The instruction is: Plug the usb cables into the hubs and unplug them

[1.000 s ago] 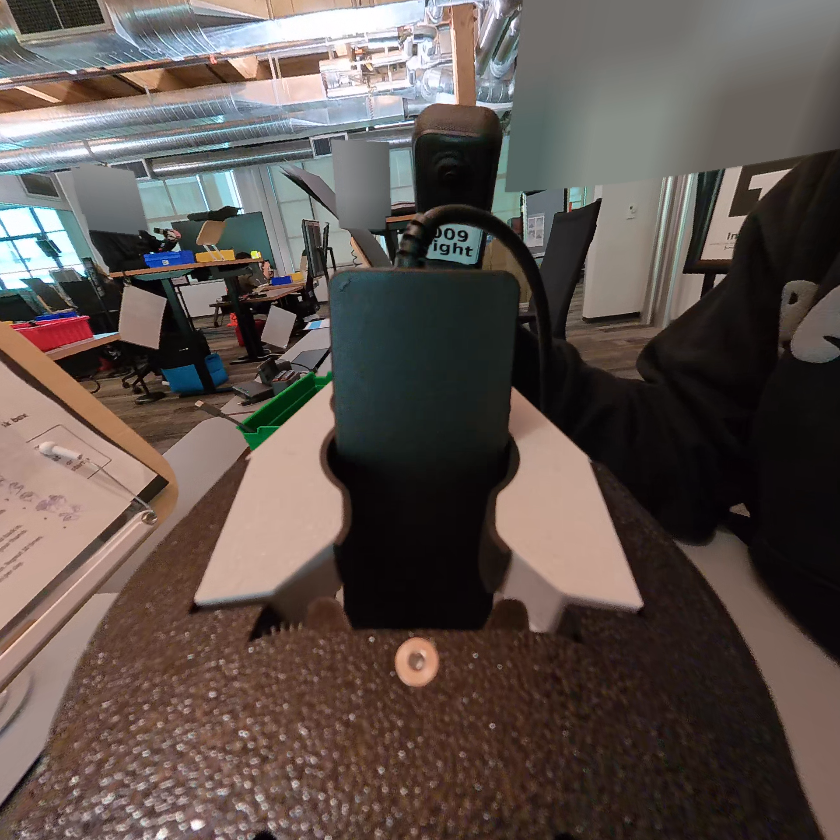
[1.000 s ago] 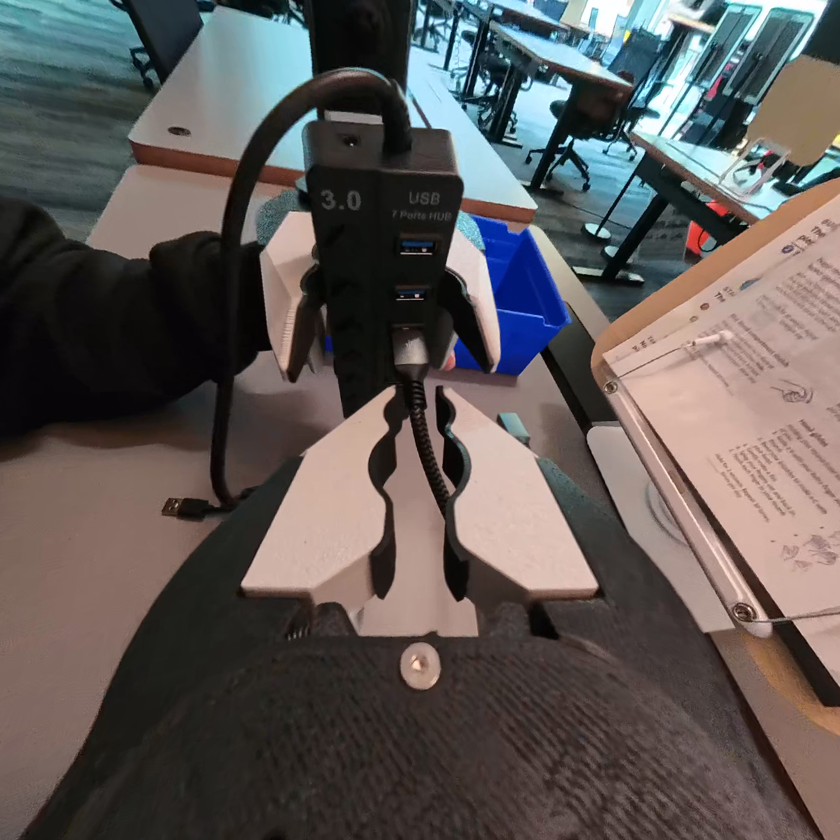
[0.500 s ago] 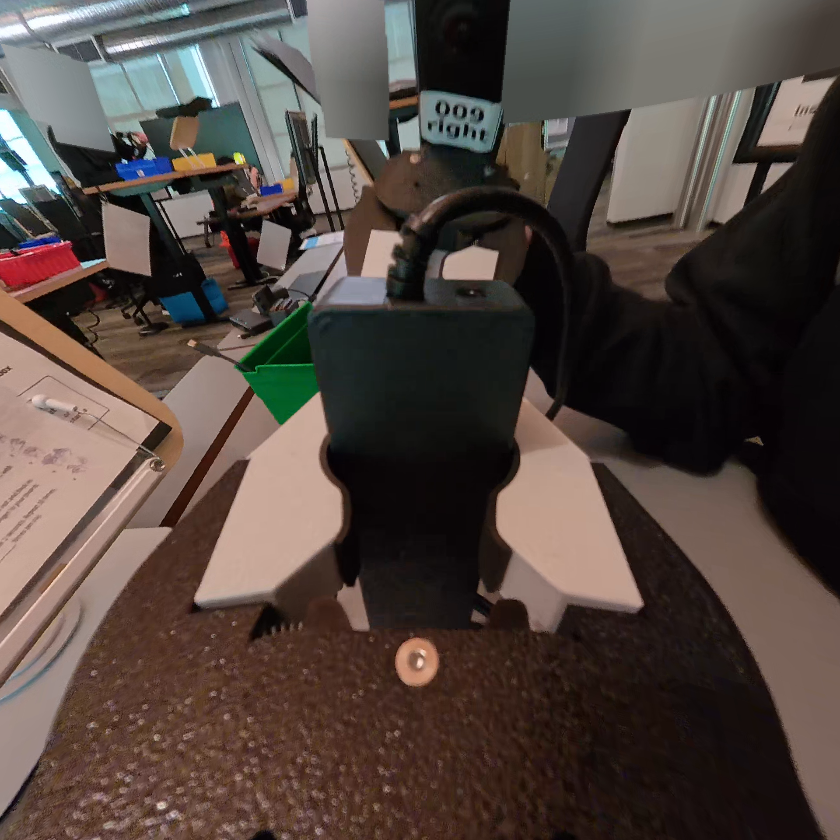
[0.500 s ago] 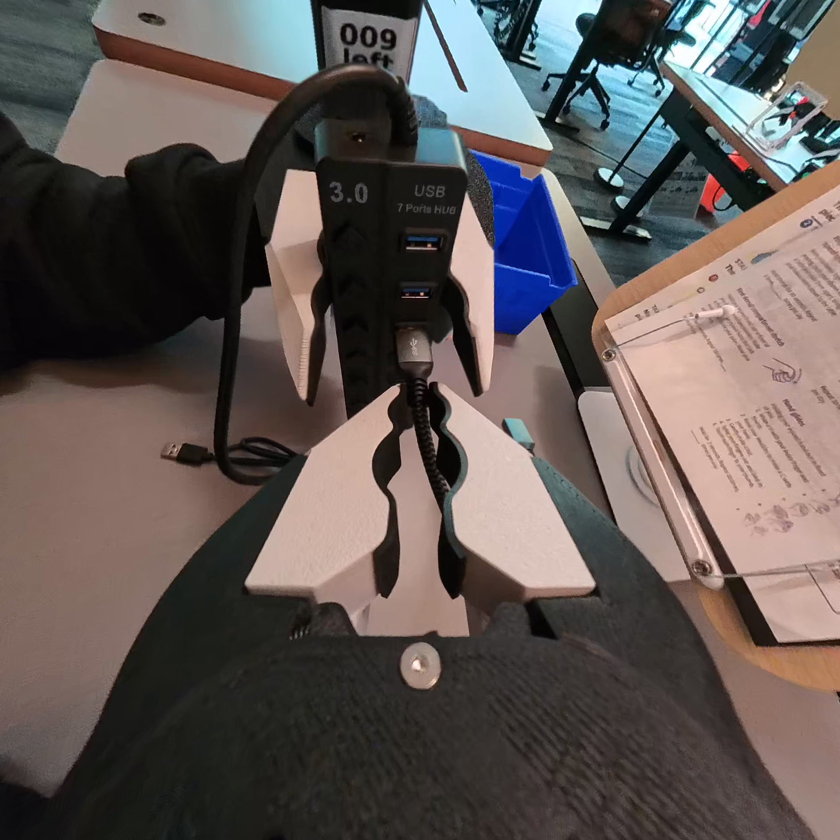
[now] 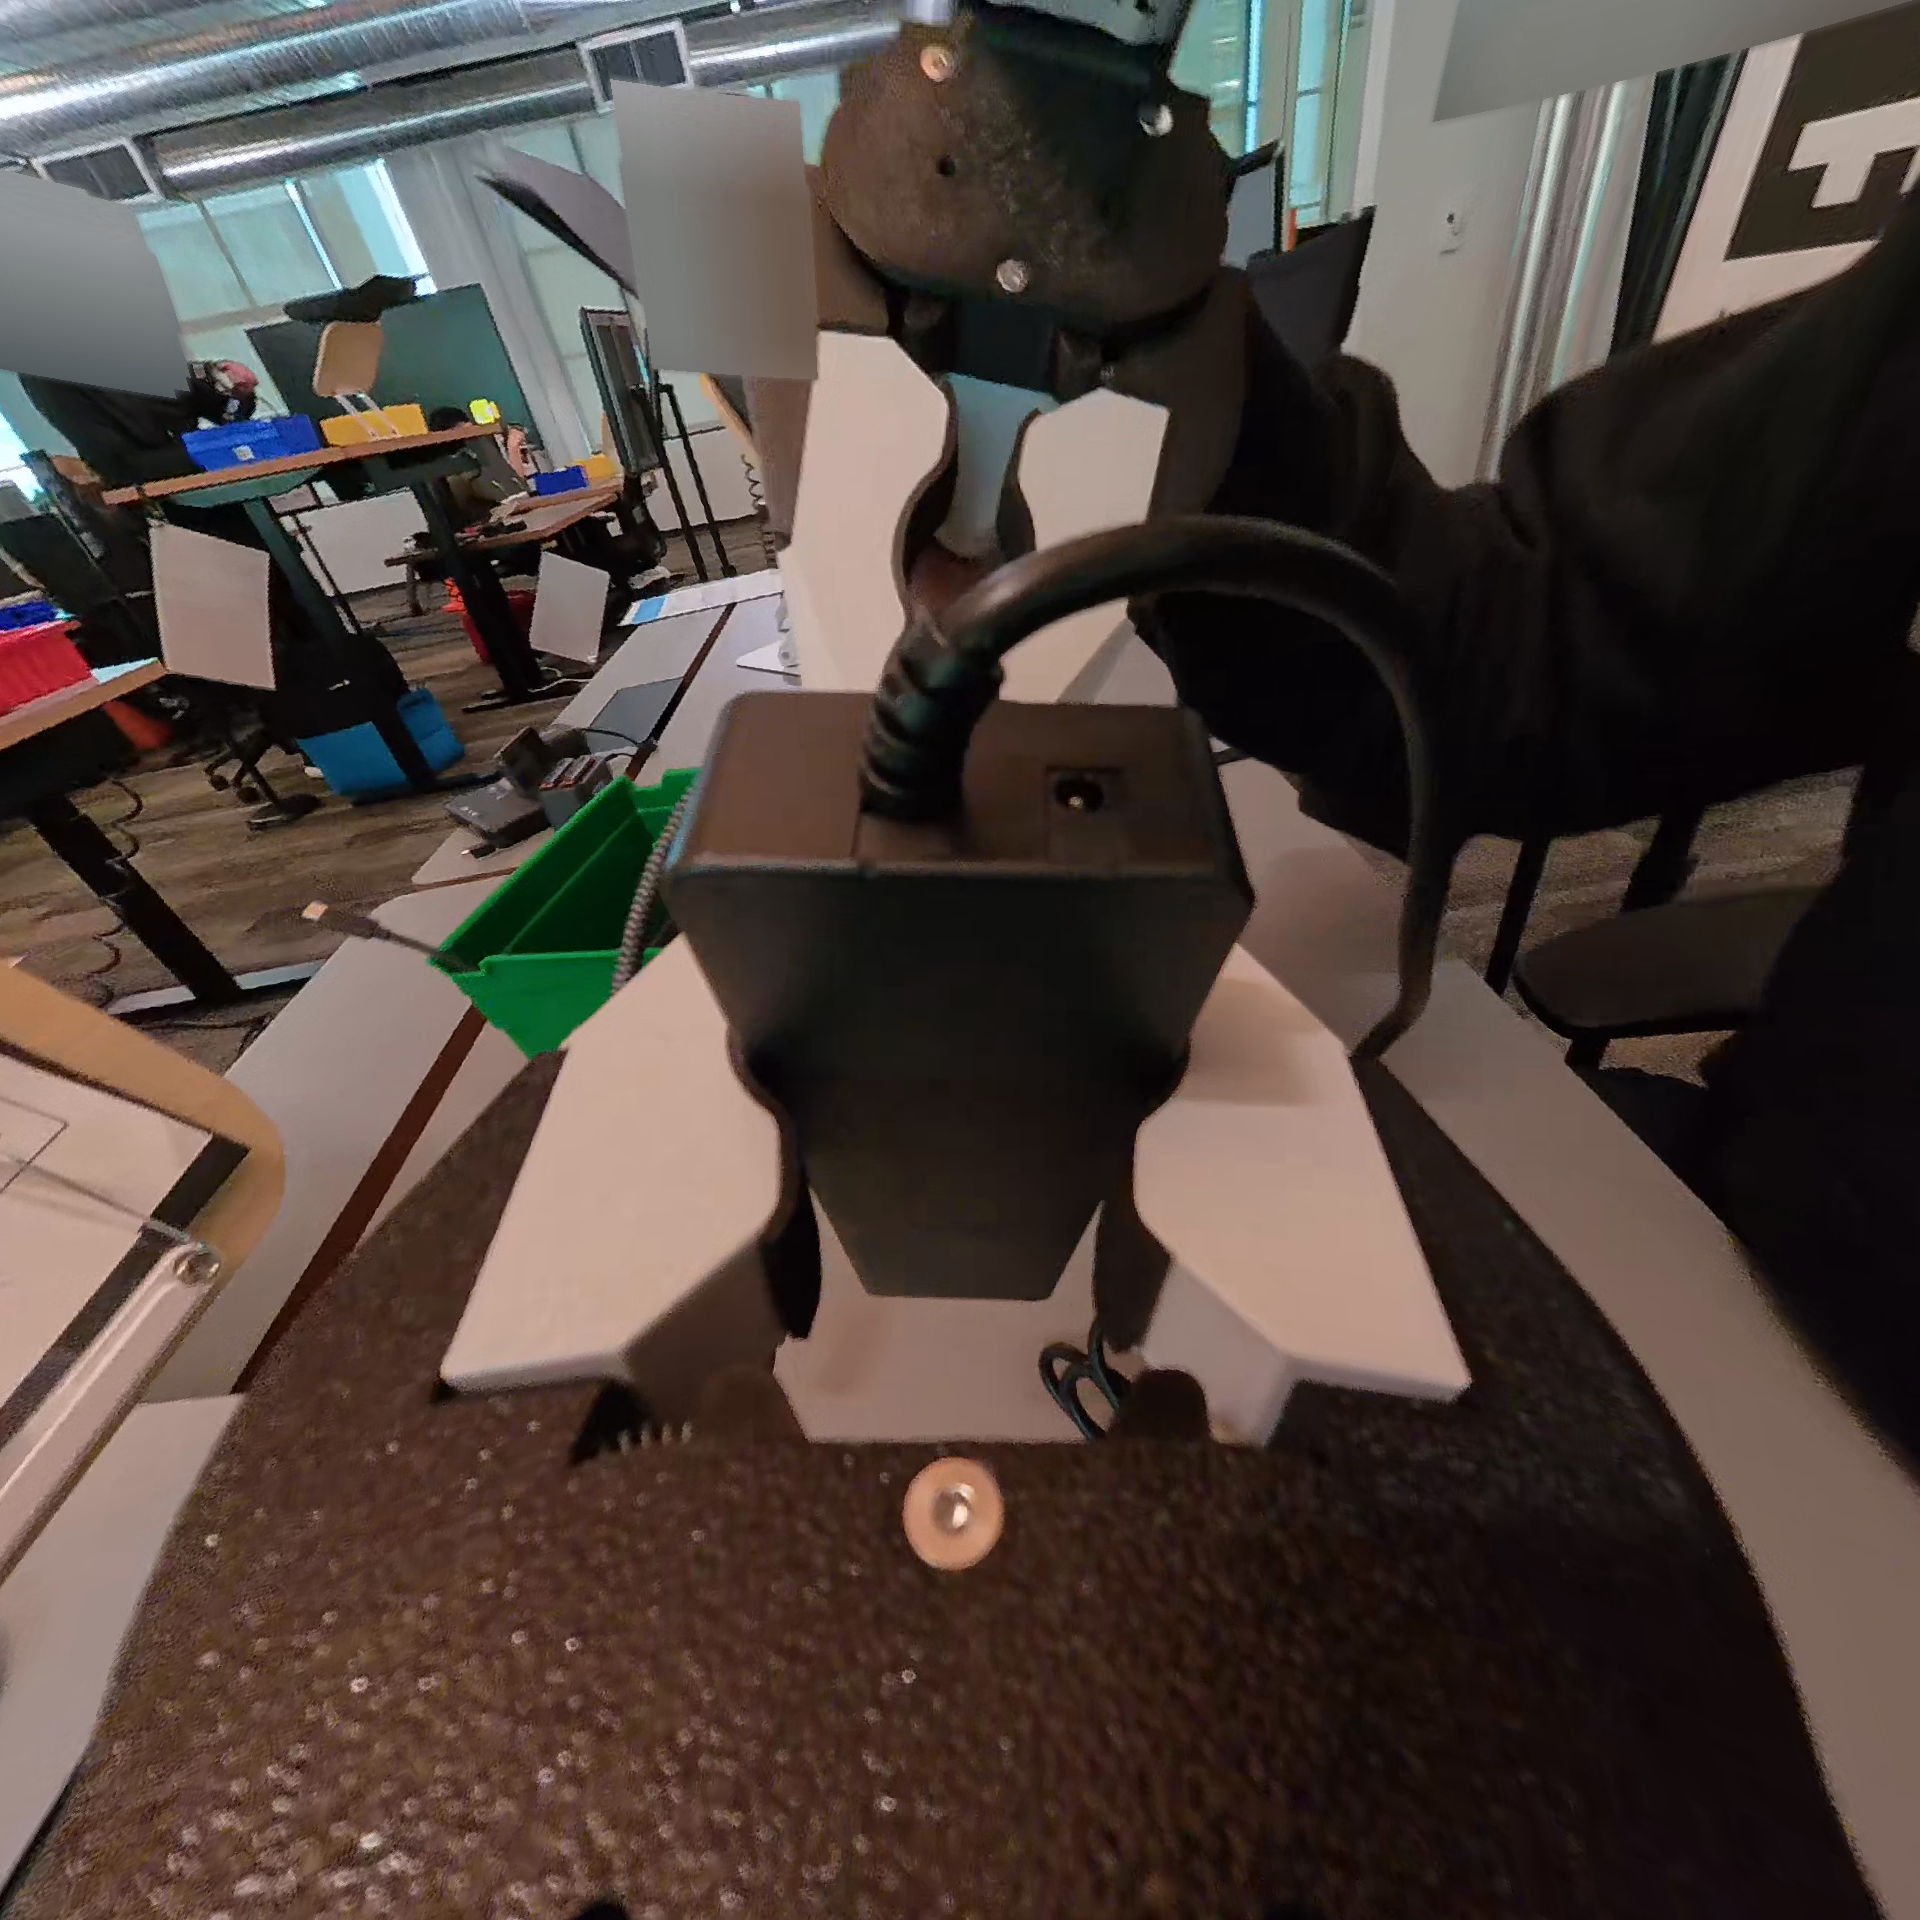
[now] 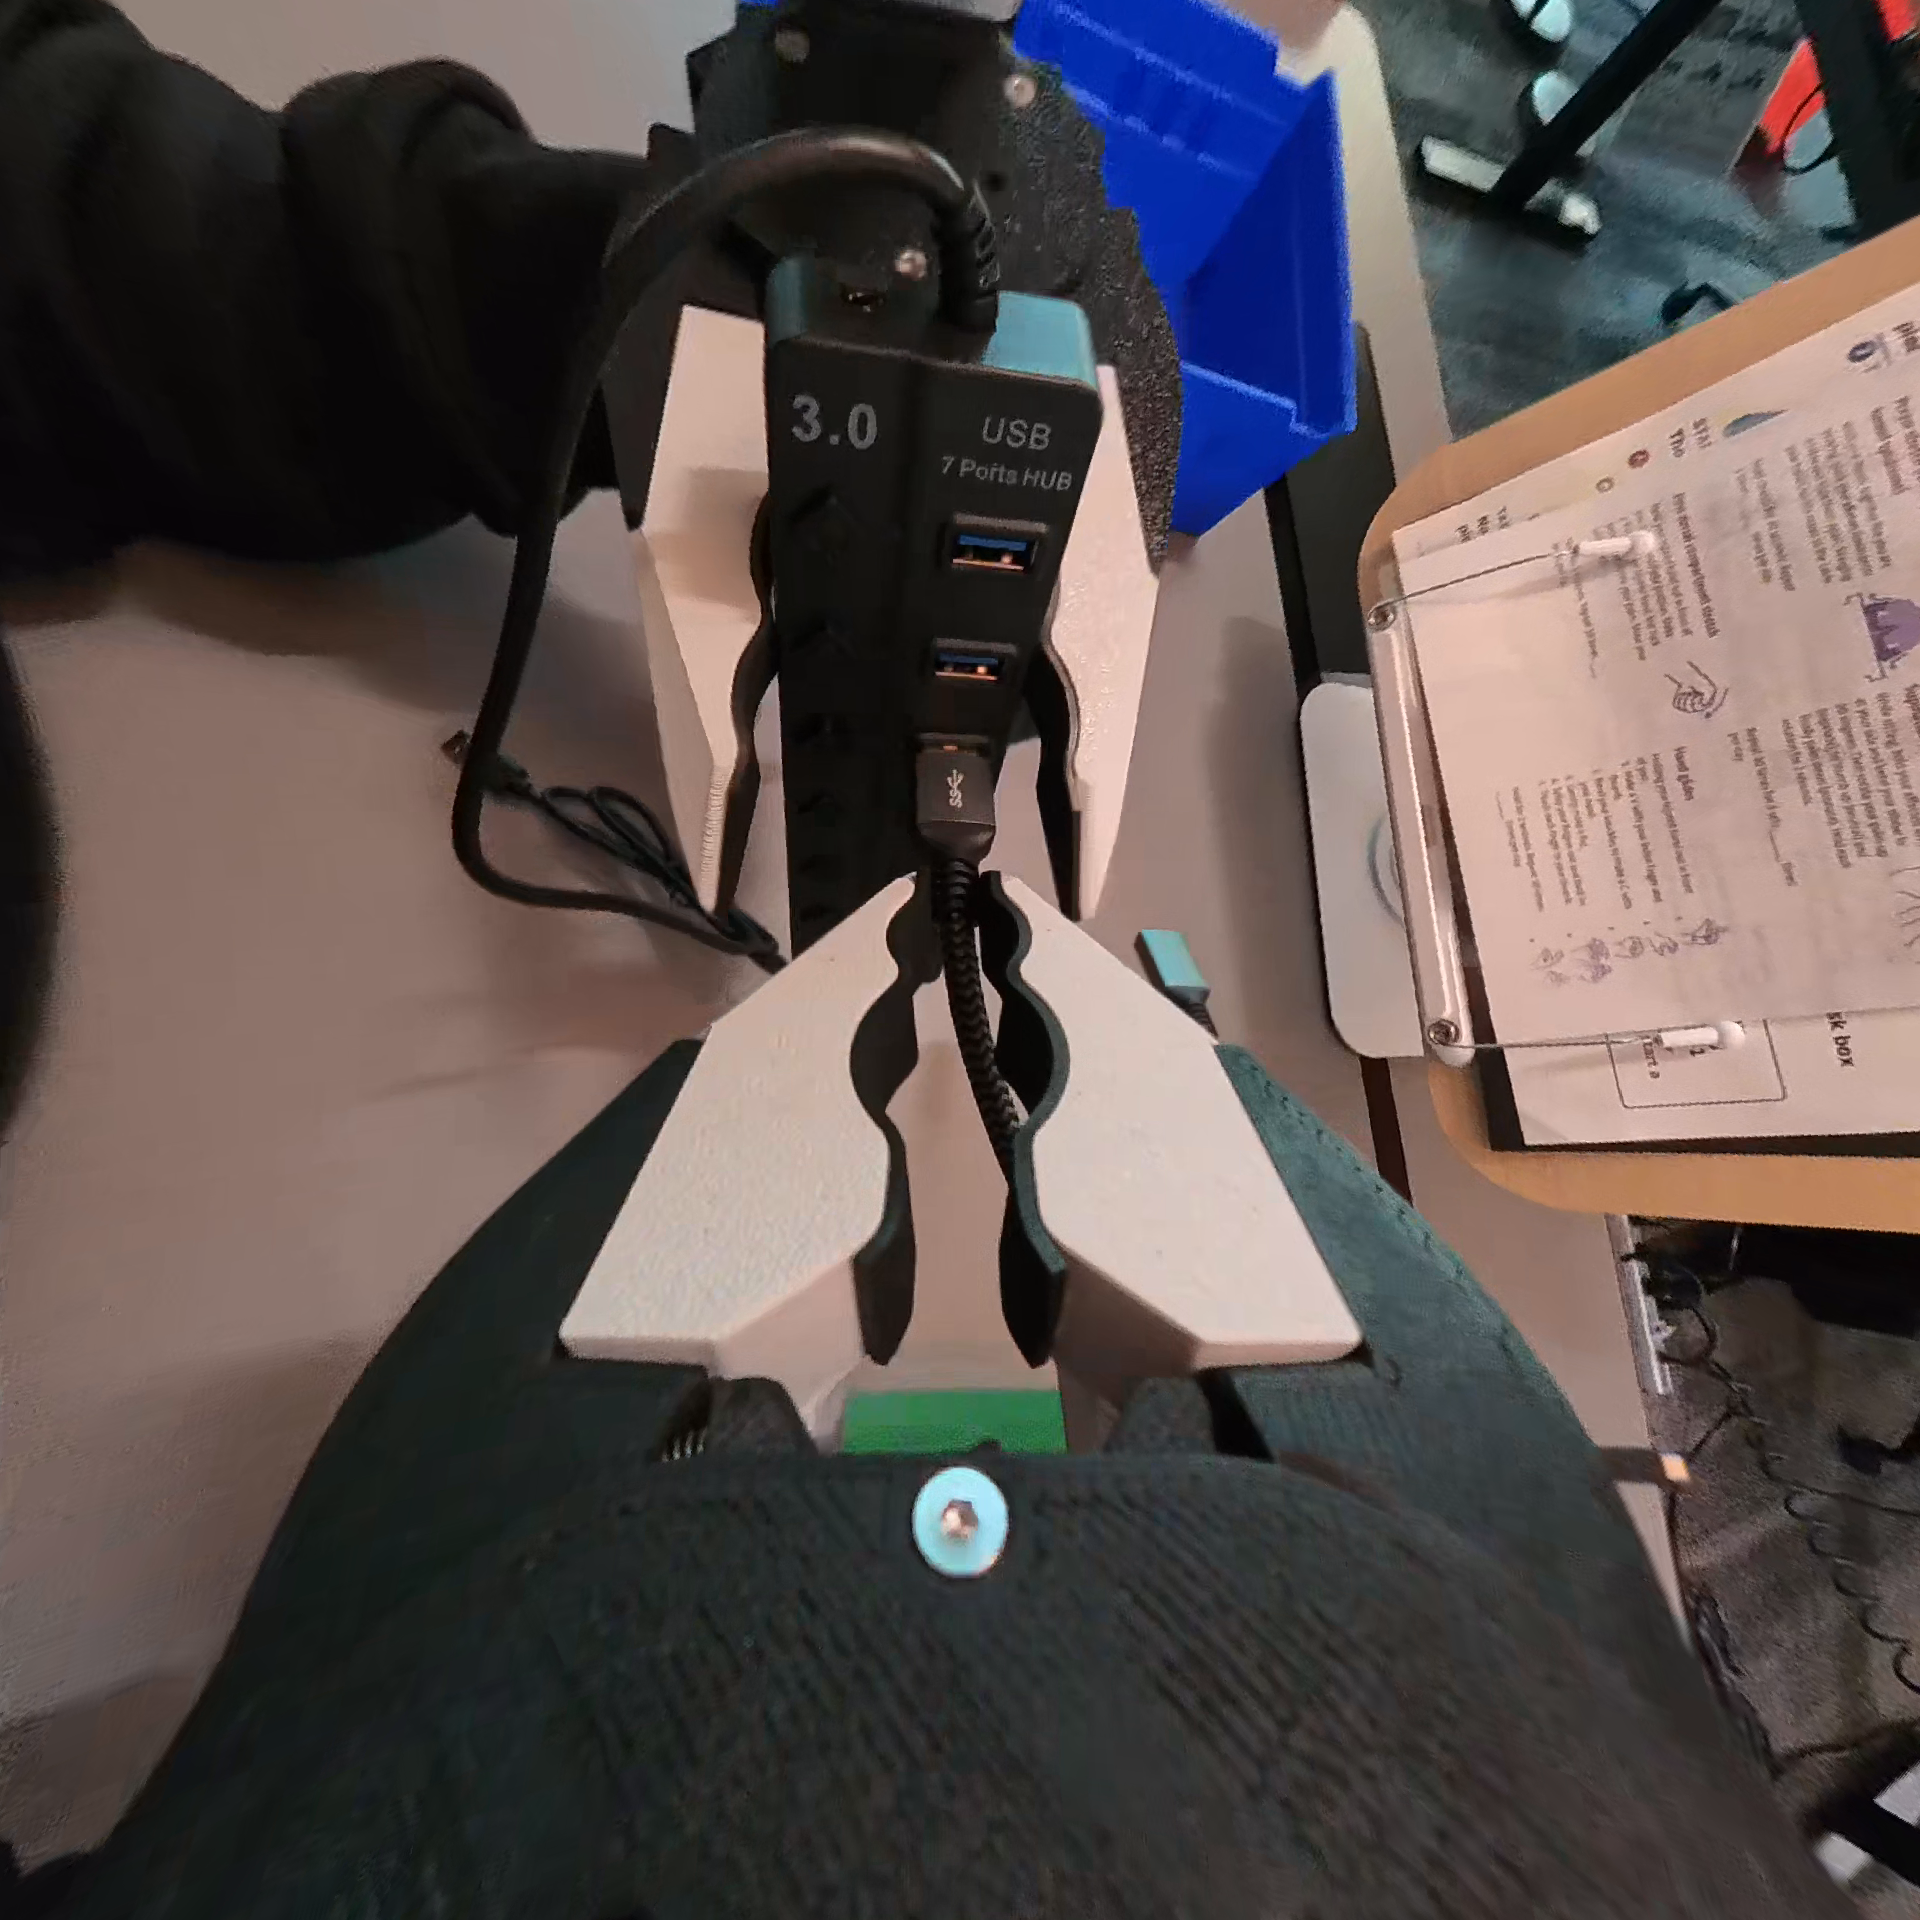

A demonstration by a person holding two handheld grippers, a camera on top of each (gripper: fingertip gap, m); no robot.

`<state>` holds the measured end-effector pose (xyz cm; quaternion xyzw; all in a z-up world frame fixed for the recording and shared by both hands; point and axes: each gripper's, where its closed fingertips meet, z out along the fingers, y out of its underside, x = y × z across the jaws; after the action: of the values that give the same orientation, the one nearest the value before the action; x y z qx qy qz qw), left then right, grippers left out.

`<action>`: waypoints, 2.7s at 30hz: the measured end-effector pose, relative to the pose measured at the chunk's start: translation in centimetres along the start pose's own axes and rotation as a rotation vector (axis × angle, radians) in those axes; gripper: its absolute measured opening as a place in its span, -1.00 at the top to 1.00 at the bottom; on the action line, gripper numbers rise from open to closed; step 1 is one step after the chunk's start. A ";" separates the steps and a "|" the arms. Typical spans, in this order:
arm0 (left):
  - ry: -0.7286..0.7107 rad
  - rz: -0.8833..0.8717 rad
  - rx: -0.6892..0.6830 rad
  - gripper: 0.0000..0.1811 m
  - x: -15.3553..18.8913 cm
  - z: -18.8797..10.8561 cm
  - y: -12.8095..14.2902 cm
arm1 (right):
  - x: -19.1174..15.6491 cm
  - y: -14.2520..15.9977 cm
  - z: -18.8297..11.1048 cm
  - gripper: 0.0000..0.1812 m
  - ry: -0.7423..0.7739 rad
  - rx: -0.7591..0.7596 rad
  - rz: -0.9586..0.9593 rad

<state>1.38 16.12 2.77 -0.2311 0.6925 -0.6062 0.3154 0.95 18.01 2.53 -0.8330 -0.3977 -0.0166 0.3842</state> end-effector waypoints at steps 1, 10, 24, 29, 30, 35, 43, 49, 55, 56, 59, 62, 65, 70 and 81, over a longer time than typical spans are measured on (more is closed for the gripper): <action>0.007 0.007 0.005 0.32 0.3 0.2 -0.2 | -0.1 -0.1 -0.4 0.90 -0.005 -0.018 -0.006; -0.310 -0.092 0.149 0.32 -5.8 -8.4 -1.2 | 6.2 4.8 -14.7 0.91 0.355 -0.076 0.188; -0.207 -0.049 0.146 0.32 -3.1 -6.0 -3.2 | 2.0 17.6 -12.5 0.91 0.401 0.157 0.798; -0.178 -0.038 0.148 0.32 -2.4 -5.5 -3.7 | 1.4 22.7 -6.8 0.74 0.434 -0.008 0.814; -0.175 -0.047 0.154 0.32 -2.4 -5.4 -3.7 | 1.3 23.3 -5.6 0.69 0.428 -0.049 0.810; -0.158 -0.096 0.174 0.33 -2.5 -5.2 -3.7 | 2.9 21.1 -5.6 0.09 0.551 -0.109 0.695; 0.069 -0.143 0.247 0.32 1.1 -3.3 -5.4 | -3.0 1.6 2.6 0.10 0.187 0.464 0.492; 0.171 -0.102 0.190 0.32 3.5 -1.9 -5.1 | -3.9 -3.5 4.9 0.16 0.095 0.603 0.421; 0.224 -0.077 0.163 0.33 4.8 -1.3 -4.9 | -4.8 -4.1 5.1 0.41 0.112 0.595 0.318; 0.230 -0.064 0.148 0.33 5.0 -1.2 -4.7 | -5.0 -3.8 5.0 0.41 0.126 0.588 0.297; 0.177 -0.013 0.120 0.24 5.0 -1.4 -4.6 | -4.1 -2.5 3.5 0.41 0.250 0.554 0.256; 0.042 0.024 0.063 -0.02 3.5 -1.7 -4.1 | -1.8 -1.0 -0.2 0.41 0.401 0.540 0.247; -0.031 0.056 0.037 -0.12 2.4 -2.3 -3.7 | 2.2 1.1 -6.2 0.42 0.583 0.489 0.227; -0.196 -0.005 0.109 -0.07 -0.8 -3.8 -4.5 | 10.0 4.0 -17.8 0.42 0.899 0.323 0.153; -0.338 -0.160 0.285 0.10 -4.3 -8.4 -5.7 | 17.5 9.2 -28.4 0.42 1.028 0.061 0.080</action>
<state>-2.02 24.03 9.64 -0.3365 0.5166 -0.6737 0.4075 27.02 7.26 22.66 -0.7203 -0.1256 -0.3976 0.5544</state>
